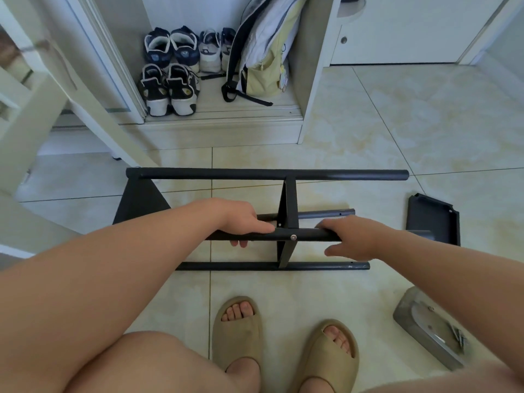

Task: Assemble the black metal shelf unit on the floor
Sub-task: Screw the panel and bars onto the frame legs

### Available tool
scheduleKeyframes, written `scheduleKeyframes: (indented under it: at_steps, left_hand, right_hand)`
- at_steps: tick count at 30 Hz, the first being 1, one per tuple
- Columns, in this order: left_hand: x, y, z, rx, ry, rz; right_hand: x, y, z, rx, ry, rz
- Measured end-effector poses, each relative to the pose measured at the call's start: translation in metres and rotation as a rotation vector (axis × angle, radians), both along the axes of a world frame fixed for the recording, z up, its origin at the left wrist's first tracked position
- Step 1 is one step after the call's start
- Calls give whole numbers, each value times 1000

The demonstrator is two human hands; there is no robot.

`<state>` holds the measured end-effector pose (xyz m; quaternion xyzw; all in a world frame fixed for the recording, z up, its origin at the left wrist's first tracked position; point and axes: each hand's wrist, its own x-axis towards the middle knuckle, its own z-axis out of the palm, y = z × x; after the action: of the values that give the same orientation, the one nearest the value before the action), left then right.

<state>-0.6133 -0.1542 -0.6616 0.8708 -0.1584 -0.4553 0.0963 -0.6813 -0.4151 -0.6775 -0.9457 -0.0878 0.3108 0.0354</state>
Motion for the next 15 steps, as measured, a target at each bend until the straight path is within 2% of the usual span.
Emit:
scheduleKeyframes:
  at_steps: [4,10,15]
  left_hand:
    - [-14,-6,12,66,-178,-101]
    - [-11,-5,25,-27,-572,76]
    - [6,-6,9,-141,-862,120]
  right_hand:
    - [0,3,15,-74,-83,-84]
    - [5,4,28,-104,-466,-168]
    - [28,7,13,-136,-637,-245]
